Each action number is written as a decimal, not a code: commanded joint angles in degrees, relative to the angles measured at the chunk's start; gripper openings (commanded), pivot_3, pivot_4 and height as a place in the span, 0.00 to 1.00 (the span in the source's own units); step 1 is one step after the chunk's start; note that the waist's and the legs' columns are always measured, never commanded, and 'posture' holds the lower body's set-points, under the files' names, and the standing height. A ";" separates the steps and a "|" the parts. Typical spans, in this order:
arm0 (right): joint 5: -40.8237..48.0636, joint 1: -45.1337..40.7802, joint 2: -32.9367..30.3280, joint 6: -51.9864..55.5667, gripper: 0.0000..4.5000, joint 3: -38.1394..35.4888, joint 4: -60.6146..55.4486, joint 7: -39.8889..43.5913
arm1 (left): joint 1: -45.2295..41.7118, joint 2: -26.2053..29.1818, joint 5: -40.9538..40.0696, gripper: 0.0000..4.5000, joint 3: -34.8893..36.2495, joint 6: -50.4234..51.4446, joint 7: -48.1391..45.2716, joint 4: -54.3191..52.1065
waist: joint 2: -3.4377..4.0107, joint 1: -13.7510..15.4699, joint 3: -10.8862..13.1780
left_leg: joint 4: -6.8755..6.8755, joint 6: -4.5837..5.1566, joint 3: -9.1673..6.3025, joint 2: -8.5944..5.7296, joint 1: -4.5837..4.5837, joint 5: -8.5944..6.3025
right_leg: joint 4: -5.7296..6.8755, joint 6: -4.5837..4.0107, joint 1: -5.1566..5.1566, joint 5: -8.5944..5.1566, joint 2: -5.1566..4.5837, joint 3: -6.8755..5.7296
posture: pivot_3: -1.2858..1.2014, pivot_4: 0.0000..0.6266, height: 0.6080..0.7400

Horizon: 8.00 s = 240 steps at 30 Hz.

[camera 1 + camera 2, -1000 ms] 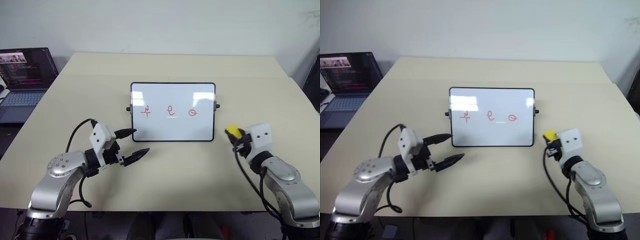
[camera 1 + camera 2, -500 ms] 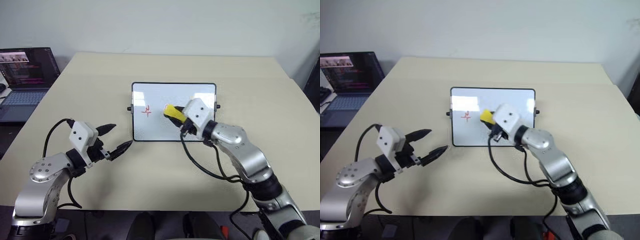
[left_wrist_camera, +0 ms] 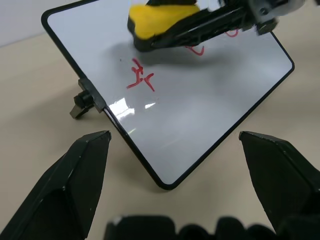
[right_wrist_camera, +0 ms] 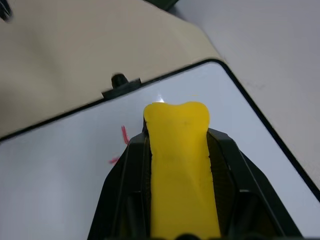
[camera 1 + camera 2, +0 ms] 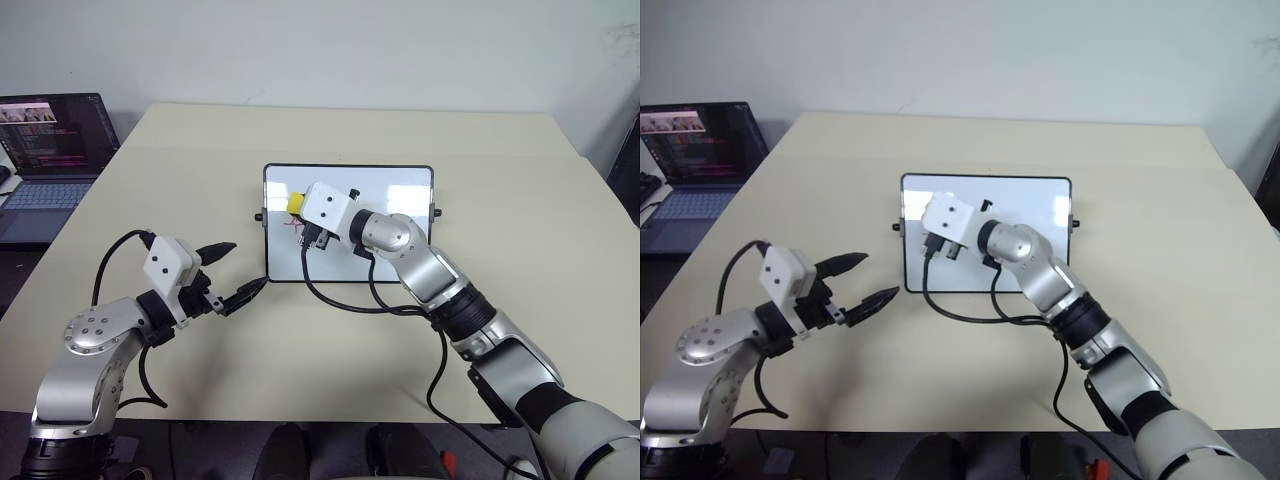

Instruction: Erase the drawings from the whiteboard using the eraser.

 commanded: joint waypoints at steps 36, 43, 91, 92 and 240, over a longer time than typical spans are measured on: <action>-13.28 -1.51 -0.68 -7.96 0.27 1.11 6.50 1.59 | -1.21 0.14 1.26 1.00 -1.45 -3.35 -1.71 1.70 | 0.00 0.05 0.00 | -0.01 0.00 -0.03 0.01 0.13 0.00 | 0.09 -0.02 0.07 0.01 0.00 -0.03 | 0.52 0.24 1.00; -13.98 -1.46 -1.61 -8.33 0.27 2.14 7.81 2.69 | -1.40 -0.03 1.44 1.00 -1.60 -3.55 -2.02 1.95 | 0.00 0.10 0.00 | -0.02 0.00 -0.02 0.00 0.11 0.00 | 0.05 -0.02 0.07 0.01 -0.01 -0.01 | 0.52 0.24 1.00; -15.79 -0.94 -0.21 -9.13 0.26 2.78 10.79 8.17 | -2.11 -1.10 2.07 1.00 -2.48 -3.99 -1.96 2.64 | 0.02 0.05 0.02 | -0.08 0.01 -0.03 0.02 0.11 0.00 | 0.00 -0.04 0.08 0.02 -0.02 -0.03 | 0.52 0.24 1.00; -15.85 -0.37 -0.73 -8.70 0.26 2.62 10.20 8.82 | -2.17 -1.09 2.04 1.00 -2.51 -3.97 -1.99 2.69 | 0.02 0.07 0.02 | -0.07 0.01 -0.03 0.02 0.13 0.01 | 0.03 -0.04 0.08 0.02 -0.02 -0.03 | 0.52 0.24 1.00; -8.01 12.69 -8.09 5.53 0.26 -5.74 -18.76 2.42 | -9.16 -2.13 1.14 1.00 -8.39 -3.34 -7.03 4.67 | -0.02 0.04 0.18 | 0.03 0.04 -0.10 -0.04 -0.19 0.04 | 0.00 -0.02 -0.06 0.02 -0.01 -0.08 | 0.52 0.24 1.00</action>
